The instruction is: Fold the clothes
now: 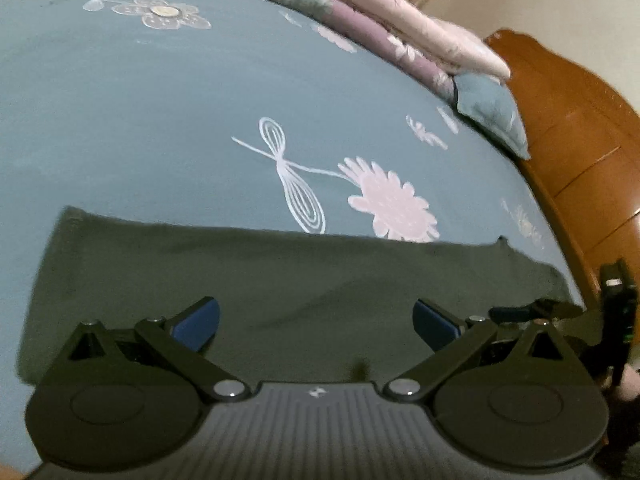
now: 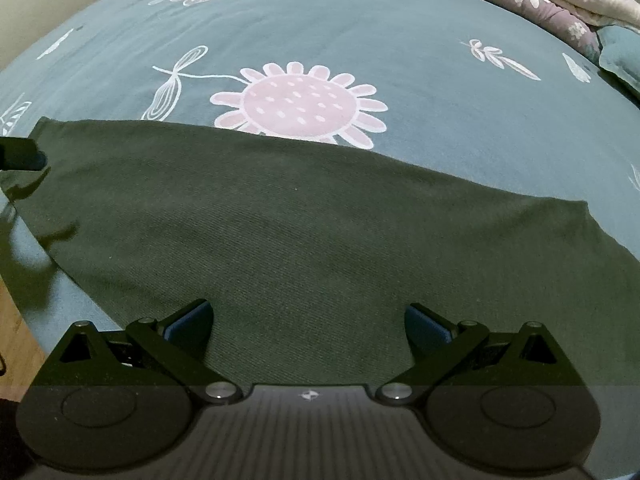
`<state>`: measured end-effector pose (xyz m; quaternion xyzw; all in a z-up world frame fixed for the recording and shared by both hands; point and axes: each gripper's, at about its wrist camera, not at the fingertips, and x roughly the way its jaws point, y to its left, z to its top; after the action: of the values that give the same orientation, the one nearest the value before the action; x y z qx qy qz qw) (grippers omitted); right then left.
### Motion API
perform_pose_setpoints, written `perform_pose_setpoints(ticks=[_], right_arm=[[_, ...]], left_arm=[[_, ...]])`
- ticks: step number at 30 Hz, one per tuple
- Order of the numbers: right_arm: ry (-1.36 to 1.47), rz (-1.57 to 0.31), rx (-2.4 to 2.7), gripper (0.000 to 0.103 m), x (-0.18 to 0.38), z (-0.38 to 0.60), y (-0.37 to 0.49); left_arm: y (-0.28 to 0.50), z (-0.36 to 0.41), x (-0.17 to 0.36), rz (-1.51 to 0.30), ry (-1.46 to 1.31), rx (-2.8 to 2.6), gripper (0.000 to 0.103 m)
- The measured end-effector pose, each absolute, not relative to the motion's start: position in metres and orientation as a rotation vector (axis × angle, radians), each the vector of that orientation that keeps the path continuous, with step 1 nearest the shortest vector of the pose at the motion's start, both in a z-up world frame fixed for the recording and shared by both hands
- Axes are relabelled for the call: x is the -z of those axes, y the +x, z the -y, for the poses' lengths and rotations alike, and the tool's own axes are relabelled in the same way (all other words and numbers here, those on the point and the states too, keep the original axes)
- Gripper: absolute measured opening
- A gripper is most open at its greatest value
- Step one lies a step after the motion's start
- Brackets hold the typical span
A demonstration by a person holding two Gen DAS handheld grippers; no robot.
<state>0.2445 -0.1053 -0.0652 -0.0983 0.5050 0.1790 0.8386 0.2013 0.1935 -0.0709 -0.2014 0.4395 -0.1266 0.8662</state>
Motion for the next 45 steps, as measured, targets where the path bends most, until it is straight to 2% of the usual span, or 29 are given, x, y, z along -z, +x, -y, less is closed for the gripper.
perform_pose_setpoints(ticks=[11, 16, 29, 33, 38, 43, 45], right_arm=[[-0.207, -1.086, -0.423, 0.103, 0.057, 0.115, 0.237], [-0.189, -1.016, -0.388, 0.103, 0.044, 0.131, 0.24], [-0.035, -0.966, -0.187, 0.103, 0.035, 0.23, 0.25], [0.024, -0.9, -0.085, 0.103, 0.031, 0.287, 0.265], [0.223, -0.808, -0.11, 0.103, 0.035, 0.34, 0.292], [0.336, -0.845, -0.177, 0.103, 0.065, 0.359, 0.325], [0.316, -0.835, -0.193, 0.103, 0.061, 0.361, 0.324]], left_arm=[[0.203, -0.188, 0.076, -0.936, -0.361, 0.248, 0.102], [0.203, -0.182, 0.075, -0.94, -0.322, 0.233, 0.102], [0.211, -0.158, 0.054, -0.945, -0.27, 0.179, 0.102], [0.209, -0.139, 0.045, -0.943, -0.247, 0.163, 0.102], [0.206, -0.115, 0.034, -0.942, -0.223, 0.137, 0.102], [0.203, -0.09, 0.024, -0.943, -0.198, 0.115, 0.102], [0.206, -0.08, 0.024, -0.948, -0.19, 0.122, 0.102]])
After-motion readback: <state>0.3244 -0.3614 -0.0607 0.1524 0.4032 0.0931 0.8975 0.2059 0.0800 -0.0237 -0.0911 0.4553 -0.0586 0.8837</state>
